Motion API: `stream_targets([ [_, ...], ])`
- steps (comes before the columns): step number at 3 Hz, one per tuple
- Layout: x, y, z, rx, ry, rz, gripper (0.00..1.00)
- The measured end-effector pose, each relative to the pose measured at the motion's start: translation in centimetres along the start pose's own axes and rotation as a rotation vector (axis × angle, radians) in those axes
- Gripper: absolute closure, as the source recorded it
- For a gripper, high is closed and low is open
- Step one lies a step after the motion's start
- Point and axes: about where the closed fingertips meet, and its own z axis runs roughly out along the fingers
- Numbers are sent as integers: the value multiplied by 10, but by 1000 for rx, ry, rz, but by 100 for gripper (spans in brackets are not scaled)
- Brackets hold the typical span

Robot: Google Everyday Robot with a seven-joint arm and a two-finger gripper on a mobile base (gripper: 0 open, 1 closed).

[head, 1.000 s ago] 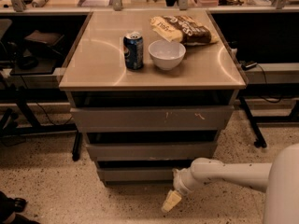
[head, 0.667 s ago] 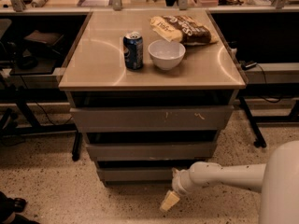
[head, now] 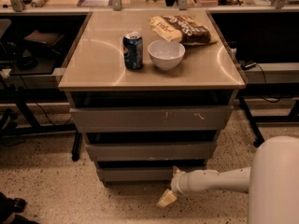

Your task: Open bottom drawer

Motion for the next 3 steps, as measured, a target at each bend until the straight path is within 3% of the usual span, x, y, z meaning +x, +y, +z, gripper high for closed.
stream_targets([
  [1, 0, 0, 0, 0, 0, 0, 0],
  [3, -1, -33, 21, 108, -29, -23, 0],
])
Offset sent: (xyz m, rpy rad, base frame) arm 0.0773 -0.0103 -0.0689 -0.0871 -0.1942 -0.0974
